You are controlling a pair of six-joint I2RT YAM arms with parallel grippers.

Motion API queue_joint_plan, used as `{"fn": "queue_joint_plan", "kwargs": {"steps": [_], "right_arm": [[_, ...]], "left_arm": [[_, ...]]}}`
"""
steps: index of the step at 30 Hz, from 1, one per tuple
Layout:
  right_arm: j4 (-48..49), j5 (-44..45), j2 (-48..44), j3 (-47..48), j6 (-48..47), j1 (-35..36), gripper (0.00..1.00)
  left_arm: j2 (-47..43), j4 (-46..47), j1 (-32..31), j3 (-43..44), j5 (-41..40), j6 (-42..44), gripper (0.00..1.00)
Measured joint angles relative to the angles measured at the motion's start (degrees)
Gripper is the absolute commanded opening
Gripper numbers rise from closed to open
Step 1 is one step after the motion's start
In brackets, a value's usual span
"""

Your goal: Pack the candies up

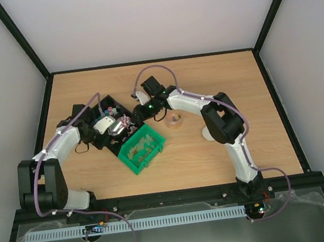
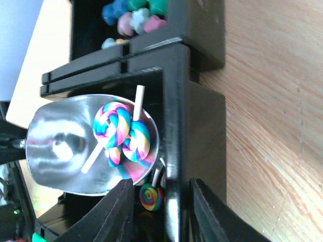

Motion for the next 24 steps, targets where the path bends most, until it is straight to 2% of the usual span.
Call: {"fn": "queue_joint_plan", "kwargs": {"steps": [6, 16, 24], "right_arm": [[-1.9, -1.7, -1.3, 2.4, -0.7, -0.5, 0.72], [-3.7, -7.2, -6.4, 4.4, -1.8, -6.1, 0.99], [-6.3, -11.8, -12.2, 1.2, -4.5, -14.1, 0.99]], "left_arm": [[-2.7, -0.8, 0.8, 0.1, 0.9, 1.6, 0.02], [-3.5, -6.9, 0.7, 7.0, 2.6, 3.9, 0.02], [-1.8, -12.8, -2.2, 17.9, 2.8, 6.5, 0.02]]}}
